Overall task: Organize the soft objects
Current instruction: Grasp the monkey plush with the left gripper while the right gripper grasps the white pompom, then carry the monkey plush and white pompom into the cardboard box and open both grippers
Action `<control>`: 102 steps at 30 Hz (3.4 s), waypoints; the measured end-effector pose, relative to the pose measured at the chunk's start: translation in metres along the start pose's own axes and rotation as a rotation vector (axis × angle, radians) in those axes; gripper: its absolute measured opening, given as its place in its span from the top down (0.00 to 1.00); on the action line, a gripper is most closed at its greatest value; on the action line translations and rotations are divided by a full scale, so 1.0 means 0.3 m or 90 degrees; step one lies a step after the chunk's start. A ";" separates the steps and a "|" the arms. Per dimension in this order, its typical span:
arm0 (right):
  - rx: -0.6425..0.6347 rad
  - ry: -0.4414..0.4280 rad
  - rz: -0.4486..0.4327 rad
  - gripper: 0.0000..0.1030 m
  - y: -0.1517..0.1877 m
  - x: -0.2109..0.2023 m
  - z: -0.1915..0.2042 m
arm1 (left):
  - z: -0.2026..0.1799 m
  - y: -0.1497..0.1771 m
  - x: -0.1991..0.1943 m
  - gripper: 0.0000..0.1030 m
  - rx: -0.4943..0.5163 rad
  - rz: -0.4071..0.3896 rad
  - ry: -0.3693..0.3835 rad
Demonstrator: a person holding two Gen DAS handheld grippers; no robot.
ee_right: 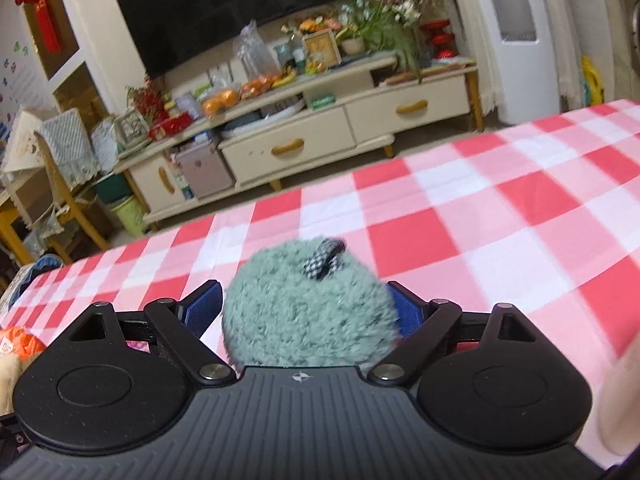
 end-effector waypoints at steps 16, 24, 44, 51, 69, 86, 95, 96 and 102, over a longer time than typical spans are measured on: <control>-0.116 -0.140 0.057 0.10 0.064 -0.064 0.100 | -0.050 0.052 0.041 0.41 -0.003 0.065 0.055; -0.133 -0.156 0.078 0.09 0.123 -0.154 0.078 | -0.113 0.101 -0.009 0.46 0.035 0.076 0.082; -0.078 -0.087 0.076 0.01 0.213 -0.331 -0.086 | -0.193 0.173 -0.123 0.33 0.070 0.076 0.113; -0.049 -0.077 0.008 0.00 0.154 -0.363 -0.082 | -0.172 0.153 -0.068 0.27 0.062 0.059 0.087; -0.157 -0.161 0.104 0.00 0.128 -0.164 0.143 | -0.161 0.164 -0.091 0.51 0.060 0.058 0.086; -0.318 -0.129 0.112 0.36 0.217 -0.186 0.234 | -0.096 0.150 -0.199 0.55 -0.012 0.055 0.088; -0.292 -0.100 0.048 0.46 0.218 -0.254 0.230 | -0.067 0.119 -0.287 0.55 -0.059 0.017 0.120; -0.284 -0.095 0.034 0.46 0.210 -0.265 0.227 | -0.064 0.115 -0.296 0.55 -0.063 0.013 0.125; -0.208 -0.078 -0.023 0.47 0.150 -0.336 0.182 | -0.037 0.100 -0.344 0.55 -0.078 -0.012 0.141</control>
Point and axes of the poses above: each gripper's, at about its wrist camera, not at the fingertips, and x roughly the way its jaws point, z to its left, y to its underside, the point moved 4 cm from there along x, roughly the way its jaws point, and after that the axes turned 10 degrees about y, right-handed, at the moved point
